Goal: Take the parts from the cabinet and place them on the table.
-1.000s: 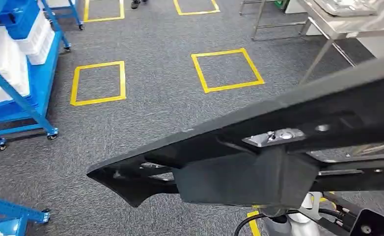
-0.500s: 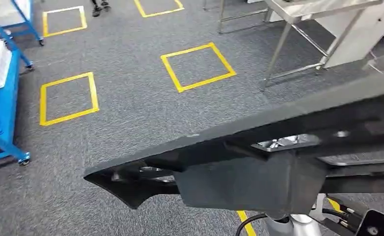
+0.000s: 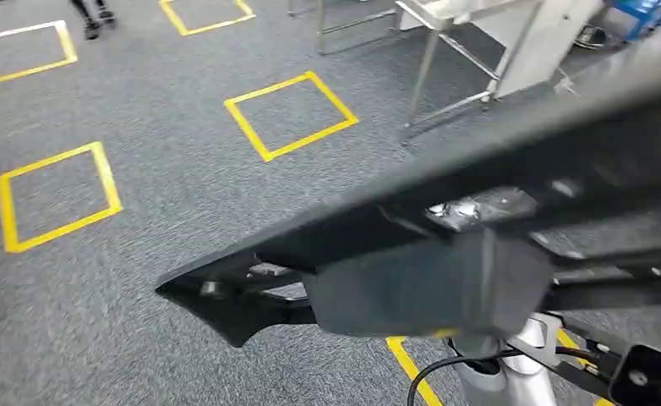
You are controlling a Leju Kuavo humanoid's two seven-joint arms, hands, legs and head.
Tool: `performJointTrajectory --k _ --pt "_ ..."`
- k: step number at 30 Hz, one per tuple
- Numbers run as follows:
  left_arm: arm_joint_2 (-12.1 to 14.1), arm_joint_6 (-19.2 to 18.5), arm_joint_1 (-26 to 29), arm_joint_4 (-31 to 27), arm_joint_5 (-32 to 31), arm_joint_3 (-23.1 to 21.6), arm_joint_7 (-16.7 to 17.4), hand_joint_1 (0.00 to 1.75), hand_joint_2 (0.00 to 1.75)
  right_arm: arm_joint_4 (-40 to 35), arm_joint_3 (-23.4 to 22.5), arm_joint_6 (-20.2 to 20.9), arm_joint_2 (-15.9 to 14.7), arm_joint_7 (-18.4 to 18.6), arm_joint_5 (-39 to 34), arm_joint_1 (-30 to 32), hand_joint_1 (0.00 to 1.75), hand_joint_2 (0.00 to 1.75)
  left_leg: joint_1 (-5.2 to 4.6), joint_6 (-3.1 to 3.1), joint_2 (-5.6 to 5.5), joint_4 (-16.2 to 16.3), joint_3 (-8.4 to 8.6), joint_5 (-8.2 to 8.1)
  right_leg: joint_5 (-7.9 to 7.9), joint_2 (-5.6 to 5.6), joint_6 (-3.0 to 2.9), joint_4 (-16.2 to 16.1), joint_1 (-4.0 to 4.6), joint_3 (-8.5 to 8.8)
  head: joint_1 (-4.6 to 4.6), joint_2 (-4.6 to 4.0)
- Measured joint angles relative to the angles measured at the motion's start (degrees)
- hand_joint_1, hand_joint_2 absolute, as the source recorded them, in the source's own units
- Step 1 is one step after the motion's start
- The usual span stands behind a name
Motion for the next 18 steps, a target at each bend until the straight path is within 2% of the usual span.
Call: performJointTrajectory --k 2,3,4,5,7,8,9,10,11,12,13,14,15,16,17,18 --pt "0.0 0.0 -0.2 0.0 -0.1 0.0 0.0 0.0 1.75 2.3 -0.4 0.0 0.0 0.6 -0.2 -1.0 1.75 1.75 -0.05 -0.13 1.28 0.0 0.32 -0.26 4.37 -0.74 -0.31 -8.0 0.06 4.26 0.0 0.02" --pt "0.0 -0.1 -0.3 0.0 -0.2 0.0 0.0 0.0 1.75 3.3 -0.7 0.0 0.0 0.8 -0.2 -1.5 1.75 1.75 -0.1 -0.3 1.79 0.0 0.6 -0.4 6.73 -2.36 -0.78 -14.0 0.32 7.57 0.0 0.02" --pt "-0.1 -0.2 -0.3 0.0 -0.2 0.0 0.0 0.0 1.75 4.1 -0.8 0.0 0.0 1.0 0.2 -2.3 1.75 1.75 -0.27 -0.6 2.22 0.0 0.74 -0.6 6.39 -5.57 -1.44 -17.4 1.02 9.24 0.0 0.02" --pt "-0.1 -0.4 -0.3 0.0 -0.4 0.0 -0.2 0.0 1.75 5.6 -0.7 -0.1 0.3 1.3 1.1 -3.5 1.75 1.75 -0.5 -0.93 2.79 0.2 0.73 -0.78 6.63 -4.88 -1.84 -17.5 1.39 9.15 0.0 0.02" --pt "-0.2 -0.4 -0.4 0.0 -0.7 -0.1 -0.3 0.0 1.75 8.2 -0.7 -0.9 0.7 1.7 1.8 -5.3 1.75 1.75 -0.41 -1.39 3.93 0.1 0.87 -0.94 6.58 -3.51 -2.11 -17.4 1.55 8.8 0.0 0.02" --pt "-0.2 -0.4 -0.6 0.0 -0.8 -0.2 -0.3 0.0 1.75 8.9 -0.8 -1.1 0.9 1.8 1.8 -5.9 1.75 1.75 -0.44 -1.7 4.54 -0.1 1.08 -0.95 6.72 -2.76 -2.44 -17.6 1.6 8.76 0.0 0.02" --pt "-0.2 -0.4 -0.8 0.0 -0.8 -0.2 -0.3 0.0 1.75 9.3 -0.8 -1.2 1.0 2.2 1.7 -6.3 1.75 1.75 -0.6 -2.12 4.37 0.1 0.9 -1.47 7.22 -2.21 -2.89 -18.5 0.91 9.33 0.0 0.02" --pt "-0.3 -0.5 -0.9 0.0 -0.9 -0.2 -0.3 0.0 1.75 9.9 -0.8 -1.5 1.2 2.5 1.6 -6.9 1.75 1.75 -0.24 -2.33 1.46 1.8 0.49 -2.57 7.31 -1.73 -3.06 -18.8 0.84 9.53 0.0 0.0" --pt "-0.3 -0.5 -0.9 0.0 -1.2 -0.3 -0.3 0.0 1.75 10.5 -0.8 -1.8 1.5 2.9 1.5 -7.7 1.75 1.75 -0.22 -2.37 -0.57 5.5 -1.23 -4.52 7.32 -1.22 -3.28 -18.7 0.74 9.5 -0.02 0.02" --pt "-0.4 -0.4 -0.6 0.0 -1.4 -0.3 0.0 0.0 1.75 11.3 -0.8 -1.9 1.7 3.4 1.4 -8.2 1.75 1.75 -0.11 -2.51 -1.45 10.1 -3.54 -6.59 7.3 -0.52 -3.45 -18.7 0.74 9.51 0.0 0.0" --pt "-0.3 -0.3 -0.4 0.0 -1.6 -0.3 0.1 0.0 1.75 12.0 -0.8 -1.9 1.7 3.6 1.3 -8.5 1.75 1.75 -0.05 -2.66 -1.85 14.7 -5.94 -8.31 7.26 0.27 -3.51 -18.6 0.78 9.52 0.0 0.0" --pt "-0.3 -0.2 -0.2 0.0 -1.7 -0.3 0.2 0.0 1.75 12.6 -0.8 -1.9 1.8 3.9 1.3 -8.6 1.75 1.75 -0.02 -2.77 -1.95 18.2 -7.97 -8.88 7.22 1.13 -3.51 -18.5 0.8 9.52 -0.02 0.02" --pt "-0.3 -0.2 -0.1 0.0 -1.7 -0.3 0.3 0.0 1.75 13.0 -0.8 -1.9 1.8 4.2 1.3 -8.6 1.75 1.75 0.09 -2.83 -1.96 18.2 -8.5 -7.75 7.16 1.97 -3.46 -18.4 0.75 9.56 0.0 0.02" --pt "-0.4 -0.2 -0.2 0.0 -1.6 -0.3 0.6 0.0 1.75 13.6 -0.8 -1.7 1.8 4.4 1.3 -8.7 1.75 1.75 0.22 -2.89 -2.01 15.7 -7.76 -5.51 7.05 2.74 -3.31 -18.2 0.68 9.6 0.0 0.02" --pt "-0.3 -0.1 -0.2 0.0 -1.5 -0.3 0.8 0.0 1.75 14.0 -0.8 -1.7 1.9 4.4 1.3 -8.8 1.75 1.75 0.4 -2.97 -2.22 10.9 -5.86 -2.38 6.87 3.56 -3.09 -17.9 0.53 9.68 0.0 0.02" --pt "-0.4 0.0 -0.3 0.0 -1.3 -0.3 1.0 0.0 1.75 14.5 -0.8 -1.7 2.1 4.4 1.3 -9.1 1.75 1.75 0.65 -3.05 -3.07 5.6 -3.61 0.47 6.58 4.23 -2.82 -17.6 0.37 9.77 0.0 0.0"
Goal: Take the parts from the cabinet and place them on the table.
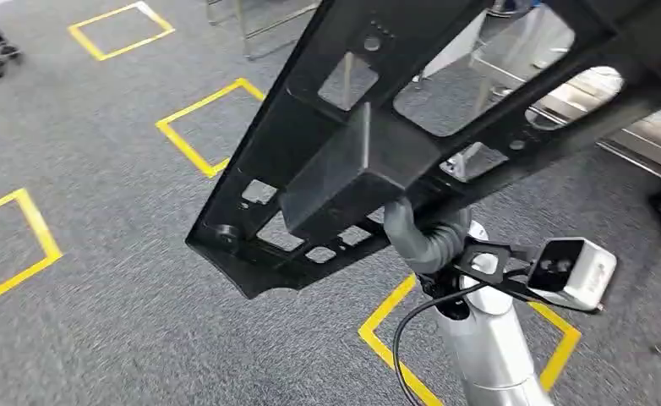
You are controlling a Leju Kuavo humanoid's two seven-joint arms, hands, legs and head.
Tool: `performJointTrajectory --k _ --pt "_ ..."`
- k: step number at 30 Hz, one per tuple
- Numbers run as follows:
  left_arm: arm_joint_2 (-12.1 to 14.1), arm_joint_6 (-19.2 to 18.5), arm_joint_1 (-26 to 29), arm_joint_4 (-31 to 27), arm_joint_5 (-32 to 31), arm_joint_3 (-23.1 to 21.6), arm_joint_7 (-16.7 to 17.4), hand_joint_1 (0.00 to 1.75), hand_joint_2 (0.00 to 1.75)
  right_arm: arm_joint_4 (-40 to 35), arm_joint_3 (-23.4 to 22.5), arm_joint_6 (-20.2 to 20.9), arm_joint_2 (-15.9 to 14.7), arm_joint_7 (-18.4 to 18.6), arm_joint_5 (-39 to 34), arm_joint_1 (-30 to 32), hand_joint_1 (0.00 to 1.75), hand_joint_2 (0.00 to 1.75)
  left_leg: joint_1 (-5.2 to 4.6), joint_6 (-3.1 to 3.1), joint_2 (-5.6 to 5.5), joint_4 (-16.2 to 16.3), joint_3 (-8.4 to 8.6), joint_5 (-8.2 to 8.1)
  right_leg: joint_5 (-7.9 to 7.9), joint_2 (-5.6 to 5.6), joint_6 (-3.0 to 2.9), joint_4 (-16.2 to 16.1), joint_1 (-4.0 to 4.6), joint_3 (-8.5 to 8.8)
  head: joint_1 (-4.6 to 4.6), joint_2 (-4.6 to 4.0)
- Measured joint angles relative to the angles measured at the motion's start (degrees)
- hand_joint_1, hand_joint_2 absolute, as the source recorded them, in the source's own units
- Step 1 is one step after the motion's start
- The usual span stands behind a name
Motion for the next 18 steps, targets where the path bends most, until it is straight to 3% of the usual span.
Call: performJointTrajectory --k 1,2,5,6,7,8,10,11,12,13,14,15,16,17,18 --pt "0.0 0.1 0.0 0.0 0.1 0.0 0.2 0.0 1.75 0.4 0.0 0.0 0.1 0.0 0.0 -0.3 1.75 1.75 0.42 -0.08 -2.69 -3.3 1.4 0.42 -0.27 0.49 0.31 0.3 -0.09 -0.21 0.0 0.02" --pt "-0.1 0.1 0.0 0.0 0.2 0.0 0.2 0.0 1.75 0.9 0.1 0.0 0.2 0.0 -0.1 -0.9 1.75 1.75 0.39 0.15 -3.61 -4.4 1.87 -0.14 -0.33 1.29 0.63 1.0 0.13 -0.71 0.0 0.02" --pt "-0.1 0.2 -0.1 0.0 0.5 0.0 0.3 0.0 1.75 1.4 0.2 -0.3 0.4 0.3 -0.7 -1.1 1.75 1.75 -0.01 1.27 -2.19 -4.0 1.77 -0.04 0.15 2.78 1.77 0.3 -0.23 -1.19 0.0 0.02" --pt "-0.3 0.2 -0.2 0.0 0.4 0.0 0.2 0.0 1.75 1.4 0.2 -0.4 0.4 0.4 -0.8 -1.2 1.75 1.75 0.34 1.77 -1.51 -4.6 1.83 0.28 0.0 2.97 2.07 0.5 -0.13 -1.31 0.0 0.02" --pt "-0.2 0.1 -0.4 0.0 0.1 0.0 0.2 0.0 1.75 1.4 0.1 -0.4 0.4 0.4 -0.9 -1.3 1.75 1.75 0.32 2.08 -1.0 -4.8 2.01 0.39 -0.73 -0.09 2.2 1.4 0.04 -1.6 0.0 0.02" --pt "-0.2 0.0 -0.3 0.0 0.0 0.0 0.2 0.0 1.75 1.5 0.1 -0.5 0.4 0.4 -1.0 -1.6 1.75 1.75 0.21 2.61 -0.3 -4.9 2.05 0.35 -2.77 -2.52 2.43 4.7 0.08 -3.11 0.0 0.0" --pt "-0.2 -0.2 0.0 0.0 -0.1 0.0 0.2 0.0 1.75 1.5 0.1 -0.5 0.3 0.4 -1.0 -1.4 1.75 1.75 -0.11 2.81 1.14 -4.9 2.05 0.21 -6.98 -3.9 2.8 14.1 -0.16 -7.81 0.0 0.0" --pt "-0.2 -0.2 0.1 0.0 -0.2 0.0 0.2 0.0 1.75 1.7 0.0 -0.5 0.1 0.3 -1.1 -1.1 1.75 1.75 -0.2 2.91 1.88 -4.9 2.03 0.14 -7.83 -4.04 2.88 17.5 -0.18 -9.6 0.0 0.02" --pt "-0.2 -0.3 0.1 0.0 -0.3 0.0 0.2 0.0 1.75 1.9 0.0 -0.5 0.0 0.2 -1.2 -0.8 1.75 1.75 -0.24 2.9 2.58 -4.9 2.06 0.06 -7.44 -4.11 2.9 18.4 -0.19 -10.16 0.0 0.02" --pt "-0.2 -0.3 0.0 0.0 -0.4 0.0 0.2 0.0 1.75 2.0 0.0 -0.5 -0.2 0.1 -1.3 -0.6 1.75 1.75 -0.3 2.88 3.22 -4.8 2.14 -0.04 -5.81 -4.25 2.8 16.5 -0.17 -9.39 0.0 0.02" --pt "-0.2 -0.4 0.0 0.0 -0.5 0.0 0.2 0.0 1.75 2.1 0.0 -0.4 -0.3 0.0 -1.5 -0.6 1.75 1.75 -0.38 2.83 3.83 -4.8 2.33 -0.18 -3.29 -4.64 2.57 12.1 -0.12 -7.12 0.0 0.02" --pt "-0.2 -0.6 -0.1 0.0 -0.5 0.0 0.2 0.0 1.75 2.2 -0.1 -0.2 -0.4 -0.2 -1.8 -0.6 1.75 1.75 -0.48 2.73 4.43 -4.8 2.64 -0.36 -0.67 -5.54 2.15 6.2 0.04 -4.02 0.0 0.02" --pt "-0.2 -0.6 -0.1 0.0 -0.5 0.0 0.2 0.0 1.75 2.3 -0.1 -0.1 -0.5 -0.4 -1.9 -0.6 1.75 1.75 -0.57 2.6 4.88 -4.8 2.96 -0.55 0.8 -7.43 1.62 1.6 0.37 -1.46 0.0 0.0" --pt "-0.2 -0.7 -0.1 0.0 -0.5 0.0 0.2 0.0 1.75 2.4 -0.1 -0.1 -0.5 -0.6 -2.0 -0.6 1.75 1.75 -0.84 2.39 5.35 -4.9 3.07 -0.72 -0.26 -9.4 0.95 0.5 1.1 -0.99 0.0 0.0" --pt "-0.2 -0.7 -0.1 0.0 -0.4 0.0 0.2 0.0 1.75 2.5 -0.1 -0.1 -0.5 -0.8 -2.1 -0.7 1.75 1.75 -0.85 2.07 5.86 -4.8 3.09 -0.85 0.18 -8.69 0.95 0.2 1.19 -1.1 0.0 0.02"
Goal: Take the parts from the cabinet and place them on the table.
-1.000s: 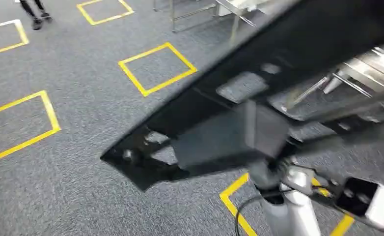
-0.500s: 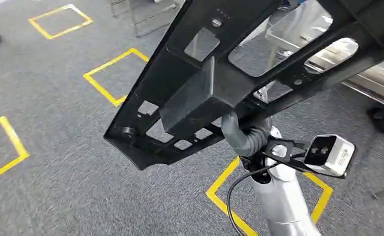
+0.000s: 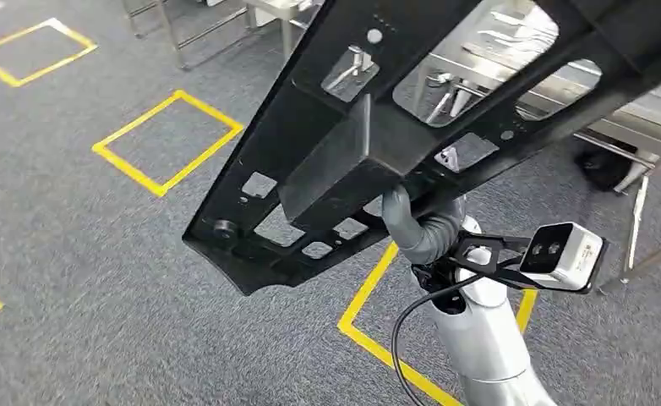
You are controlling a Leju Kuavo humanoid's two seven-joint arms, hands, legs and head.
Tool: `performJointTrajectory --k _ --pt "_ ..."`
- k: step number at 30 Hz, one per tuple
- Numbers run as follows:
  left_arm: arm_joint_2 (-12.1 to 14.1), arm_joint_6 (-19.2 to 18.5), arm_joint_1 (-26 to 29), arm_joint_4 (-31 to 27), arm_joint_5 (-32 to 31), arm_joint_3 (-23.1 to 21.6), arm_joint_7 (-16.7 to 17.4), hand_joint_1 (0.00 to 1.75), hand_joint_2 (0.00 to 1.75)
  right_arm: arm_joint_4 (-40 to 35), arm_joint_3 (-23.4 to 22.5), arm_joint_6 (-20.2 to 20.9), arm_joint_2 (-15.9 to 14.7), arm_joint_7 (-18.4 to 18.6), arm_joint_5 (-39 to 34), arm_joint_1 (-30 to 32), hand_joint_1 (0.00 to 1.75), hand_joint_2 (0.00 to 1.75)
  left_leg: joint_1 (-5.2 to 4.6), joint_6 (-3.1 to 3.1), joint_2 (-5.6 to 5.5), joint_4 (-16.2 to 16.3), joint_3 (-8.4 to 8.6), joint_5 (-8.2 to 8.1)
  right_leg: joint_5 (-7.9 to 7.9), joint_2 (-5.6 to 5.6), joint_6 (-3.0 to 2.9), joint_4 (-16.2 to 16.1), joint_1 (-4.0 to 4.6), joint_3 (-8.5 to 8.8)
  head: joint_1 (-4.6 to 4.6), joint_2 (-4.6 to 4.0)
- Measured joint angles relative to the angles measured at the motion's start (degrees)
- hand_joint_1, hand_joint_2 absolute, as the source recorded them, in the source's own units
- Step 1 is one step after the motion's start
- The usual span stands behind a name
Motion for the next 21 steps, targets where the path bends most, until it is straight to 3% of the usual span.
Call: performJointTrajectory --k 3,4,5,6,8,9,10,11,12,13,14,15,18,19,20,21 --pt "0.0 0.0 -0.2 0.0 0.1 0.0 0.0 0.0 1.75 0.5 0.0 0.1 -0.2 -0.3 0.0 0.0 1.75 1.75 0.03 -0.98 1.85 -0.5 0.8 -0.1 0.16 2.08 -0.75 -0.4 0.09 -0.04 0.0 0.0" --pt "0.0 0.0 -0.3 0.0 0.1 0.0 0.0 0.0 1.75 0.6 -0.1 0.2 -0.3 -0.5 -0.1 0.2 1.75 1.75 0.16 -1.4 0.78 -0.3 0.68 -0.56 0.61 2.56 -1.13 -1.1 -0.87 0.66 0.0 0.0" --pt "0.0 0.0 -0.4 0.0 0.3 0.0 0.1 0.0 1.75 0.7 -0.1 0.4 -0.3 -0.7 -0.2 0.1 1.75 1.75 0.31 -1.48 -2.08 1.0 0.39 -1.59 0.69 3.09 -1.29 -1.4 -0.81 0.81 0.0 0.0" --pt "0.0 0.1 -0.4 0.0 0.4 0.0 0.2 0.0 1.75 0.9 -0.1 0.7 -0.2 -0.7 -0.3 0.0 1.75 1.75 0.44 -1.53 -3.83 5.3 -1.52 -4.08 0.73 3.55 -1.52 -1.4 -0.88 0.84 -0.02 -0.02" --pt "0.0 0.1 -0.1 0.0 0.5 0.0 0.4 0.0 1.75 1.1 0.0 0.9 -0.2 -0.9 -0.5 0.4 1.75 1.75 0.48 -1.82 -4.64 14.6 -6.19 -7.83 0.66 5.09 -1.64 -1.3 -0.8 0.81 0.0 -0.02" --pt "0.1 0.2 0.2 0.0 0.5 0.0 0.5 0.0 1.75 1.1 0.1 1.0 -0.2 -0.9 -0.5 0.7 1.75 1.75 0.47 -1.93 -4.66 17.0 -7.61 -8.0 0.64 5.84 -1.67 -1.2 -0.77 0.82 0.0 0.0" --pt "0.1 0.2 0.3 0.0 0.5 0.0 0.6 0.0 1.75 1.2 0.1 1.0 -0.2 -1.0 -0.6 1.0 1.75 1.75 0.48 -1.93 -4.69 16.8 -7.78 -6.96 0.62 6.69 -1.66 -1.1 -0.77 0.85 0.0 0.0" --pt "0.1 0.2 0.3 0.0 0.5 0.0 0.6 0.0 1.75 1.2 0.2 1.0 -0.2 -1.1 -0.6 1.2 1.75 1.75 0.48 -1.82 -4.75 14.0 -6.83 -4.7 0.54 7.54 -1.59 -1.0 -0.79 0.87 0.0 -0.02" --pt "0.1 0.2 0.2 0.0 0.5 0.0 0.6 0.0 1.75 1.2 0.2 1.0 -0.2 -1.2 -0.6 1.3 1.75 1.75 0.5 -1.69 -5.04 9.6 -4.98 -1.95 0.45 8.3 -1.45 -0.8 -0.83 0.88 0.0 0.0" --pt "0.1 0.2 0.2 0.0 0.5 0.0 0.6 0.0 1.75 1.2 0.2 1.0 -0.2 -1.4 -0.6 1.3 1.75 1.75 0.58 -1.51 -6.22 3.8 -2.46 0.98 0.27 9.06 -1.21 -0.5 -0.9 0.91 0.0 0.0" --pt "0.2 0.2 0.2 0.0 0.4 0.0 0.6 0.0 1.75 1.1 0.2 1.0 -0.2 -1.5 -0.6 1.3 1.75 1.75 0.79 -1.16 -9.08 0.9 -1.07 0.9 0.11 9.63 -0.97 -0.3 -0.96 0.74 0.0 0.0" --pt "0.2 0.2 0.2 0.0 0.4 0.0 0.7 0.0 1.75 1.1 0.2 1.0 -0.3 -1.5 -0.6 1.3 1.75 1.75 0.95 -1.1 -9.45 -0.2 -0.63 0.71 0.09 10.27 -0.69 0.1 -0.75 0.38 0.0 -0.02" --pt "0.3 0.2 0.1 0.0 0.4 0.0 0.8 0.0 1.75 1.1 0.2 1.0 -0.4 -1.5 -0.6 1.4 1.75 1.75 0.42 -0.23 -7.94 0.0 -0.65 0.86 0.63 11.91 0.46 -0.5 -1.24 0.03 0.0 -0.02" --pt "0.1 0.1 0.0 0.0 0.4 0.0 0.8 0.0 1.75 1.1 0.2 1.0 -0.5 -1.5 -0.7 1.4 1.75 1.75 1.23 0.26 -7.05 -0.7 -0.46 1.24 0.39 11.91 0.67 -0.3 -0.93 -0.03 0.0 0.0" --pt "0.3 0.1 -0.2 0.0 0.5 0.0 0.8 0.0 1.75 1.1 0.2 1.0 -0.7 -1.6 -0.7 1.4 1.75 1.75 1.17 0.53 -6.51 -0.9 -0.33 1.3 -0.76 8.74 0.96 1.2 -0.58 -0.6 0.04 -0.02" --pt "0.3 0.1 -0.1 0.0 0.5 0.0 0.8 0.0 1.75 1.2 0.2 1.1 -0.7 -1.6 -0.7 1.3 1.75 1.75 1.1 0.74 -5.92 -0.9 -0.32 1.28 -2.8 6.54 1.15 4.5 -0.74 -2.29 0.0 0.0"
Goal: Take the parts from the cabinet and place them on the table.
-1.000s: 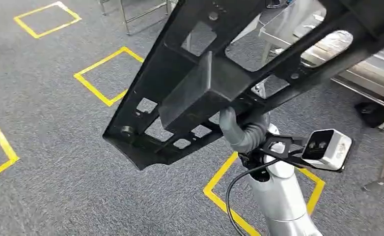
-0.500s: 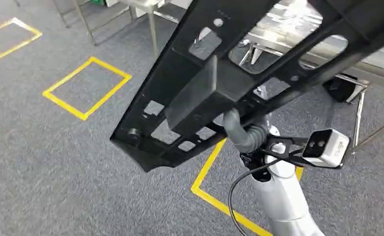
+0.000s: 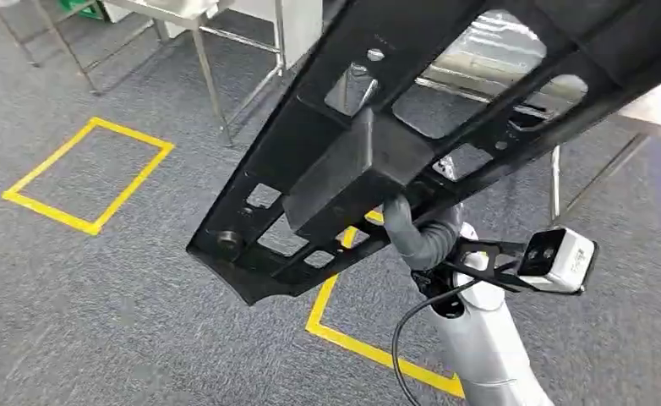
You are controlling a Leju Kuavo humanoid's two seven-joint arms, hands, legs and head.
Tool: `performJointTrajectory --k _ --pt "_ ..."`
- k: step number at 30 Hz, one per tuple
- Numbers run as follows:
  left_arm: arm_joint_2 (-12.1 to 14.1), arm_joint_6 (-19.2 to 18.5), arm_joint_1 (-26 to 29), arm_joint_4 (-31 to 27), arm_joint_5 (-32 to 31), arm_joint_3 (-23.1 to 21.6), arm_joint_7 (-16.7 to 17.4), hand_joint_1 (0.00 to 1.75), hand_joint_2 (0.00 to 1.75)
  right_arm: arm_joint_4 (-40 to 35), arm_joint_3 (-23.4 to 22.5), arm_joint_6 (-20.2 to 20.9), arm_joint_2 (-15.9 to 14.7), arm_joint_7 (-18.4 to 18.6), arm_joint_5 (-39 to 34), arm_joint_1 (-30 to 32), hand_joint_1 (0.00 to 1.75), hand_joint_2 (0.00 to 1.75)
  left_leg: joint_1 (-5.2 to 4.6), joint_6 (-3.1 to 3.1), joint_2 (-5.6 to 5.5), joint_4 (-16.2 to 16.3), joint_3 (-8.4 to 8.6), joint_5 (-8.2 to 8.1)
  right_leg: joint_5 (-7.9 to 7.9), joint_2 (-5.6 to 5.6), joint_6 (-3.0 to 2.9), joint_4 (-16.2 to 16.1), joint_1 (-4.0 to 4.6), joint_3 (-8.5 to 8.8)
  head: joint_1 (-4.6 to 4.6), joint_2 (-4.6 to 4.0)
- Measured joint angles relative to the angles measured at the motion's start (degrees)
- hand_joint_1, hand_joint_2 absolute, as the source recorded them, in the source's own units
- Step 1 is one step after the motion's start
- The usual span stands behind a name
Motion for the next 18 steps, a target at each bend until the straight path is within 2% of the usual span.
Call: performJointTrajectory --k 1,2,3,4,5,6,7,8,9,12,13,14,15,16,17,18 --pt "0.0 0.0 0.1 0.0 0.0 0.0 0.0 0.0 1.75 0.0 0.0 0.0 0.0 0.0 0.0 0.1 1.75 1.75 -0.15 0.06 0.61 0.0 -0.01 -0.04 -2.17 -1.23 0.21 4.5 -0.18 -2.22 0.02 -0.02" --pt "0.0 0.0 0.3 0.0 0.0 0.0 0.0 0.0 1.75 0.1 0.0 0.1 0.0 0.0 -0.1 0.2 1.75 1.75 -0.25 0.14 1.42 0.0 -0.02 -0.12 -4.05 -1.8 0.39 9.4 -0.38 -4.72 0.02 -0.02" --pt "0.1 0.0 0.4 0.0 0.1 0.0 0.0 0.0 1.75 0.2 0.0 0.1 0.0 0.0 -0.2 0.4 1.75 1.75 -0.29 0.17 2.19 0.1 -0.05 -0.21 -4.76 -1.98 0.53 12.7 -0.53 -6.46 0.02 -0.02" --pt "0.1 0.0 0.4 0.0 0.3 0.0 -0.1 0.0 1.75 0.4 0.0 0.2 -0.1 0.0 -0.2 0.5 1.75 1.75 -0.29 0.12 2.93 0.1 0.01 -0.3 -4.1 -2.14 0.6 13.0 -0.65 -6.77 0.02 0.0" --pt "0.1 0.0 0.3 0.0 0.5 0.0 -0.1 0.0 1.75 0.4 0.0 0.4 -0.1 0.0 -0.2 0.6 1.75 1.75 -0.29 0.05 3.6 0.1 0.12 -0.41 -2.25 -2.32 0.59 10.5 -0.68 -5.61 0.02 -0.02" --pt "0.1 0.0 0.3 0.0 0.6 0.1 -0.1 0.0 1.75 0.4 0.0 0.5 -0.1 0.0 -0.2 0.6 1.75 1.75 -0.29 -0.08 4.18 0.1 0.32 -0.56 0.11 -2.76 0.46 6.1 -0.65 -3.28 0.02 -0.02" --pt "0.1 0.0 0.2 0.0 0.6 0.1 -0.1 0.0 1.75 0.4 0.0 0.7 -0.1 0.0 -0.3 0.6 1.75 1.75 -0.29 -0.23 4.71 0.1 0.62 -0.73 2.47 -3.72 0.22 0.6 -0.57 -0.27 0.02 0.0" --pt "0.1 0.1 0.2 0.0 0.7 0.1 -0.1 0.0 1.75 0.4 0.0 0.8 -0.1 -0.1 -0.3 0.6 1.75 1.75 -0.39 -0.49 5.15 0.1 0.93 -0.94 3.65 -6.63 -0.23 -4.3 -0.2 2.44 0.02 -0.02" --pt "0.1 0.2 0.2 0.0 0.8 0.1 -0.1 0.0 1.75 0.4 0.0 0.8 -0.1 -0.1 -0.3 0.6 1.75 1.75 -0.84 -0.93 5.64 0.2 0.96 -1.23 3.06 -6.9 -0.5 -5.0 0.5 2.66 0.02 0.0" --pt "0.1 0.4 0.1 0.0 1.0 0.2 0.1 0.0 1.75 0.4 -0.1 0.8 -0.2 -0.3 -0.4 0.8 1.75 1.75 -0.83 -1.77 7.36 0.0 1.45 -1.52 3.03 -4.78 -1.29 -4.9 0.57 2.18 0.02 0.0" --pt "0.1 0.4 0.0 0.0 1.0 0.2 0.1 0.0 1.75 0.4 -0.2 0.9 -0.3 -0.3 -0.4 0.8 1.75 1.75 -0.86 -2.15 7.97 0.1 1.63 -1.79 3.33 -4.05 -1.75 -5.3 0.2 2.42 0.02 0.0" --pt "0.1 0.5 -0.2 0.0 1.0 0.2 0.2 0.0 1.75 0.3 -0.2 0.9 -0.3 -0.4 -0.4 0.8 1.75 1.75 -0.43 -2.43 5.95 1.1 1.36 -2.65 3.5 -3.51 -1.99 -5.6 -0.09 2.68 0.02 -0.02" --pt "0.1 0.5 -0.2 0.0 1.0 0.2 0.2 0.0 1.75 0.3 -0.2 0.9 -0.2 -0.4 -0.5 0.7 1.75 1.75 -0.41 -2.52 3.39 4.3 -0.03 -4.78 3.52 -3.1 -2.38 -5.6 -0.28 2.71 0.0 -0.02" --pt "0.0 0.5 0.0 0.0 1.0 0.2 0.2 0.0 1.75 0.3 -0.2 0.9 -0.2 -0.4 -0.5 0.8 1.75 1.75 -0.36 -2.68 2.03 9.1 -2.21 -7.17 3.49 -2.45 -2.58 -5.6 -0.29 2.74 0.02 0.0" --pt "0.0 0.5 0.2 0.0 1.0 0.2 0.2 0.0 1.75 0.4 -0.2 0.9 -0.2 -0.4 -0.5 0.9 1.75 1.75 -0.36 -2.83 1.45 13.9 -4.62 -9.22 3.48 -1.7 -2.64 -5.6 -0.25 2.72 0.0 -0.02" --pt "0.1 0.6 0.4 0.0 1.0 0.2 0.3 0.0 1.75 0.4 -0.2 0.9 -0.2 -0.4 -0.5 1.0 1.75 1.75 -0.36 -2.94 1.21 17.9 -6.71 -10.46 3.46 -0.95 -2.68 -5.5 -0.17 2.73 0.02 0.0"
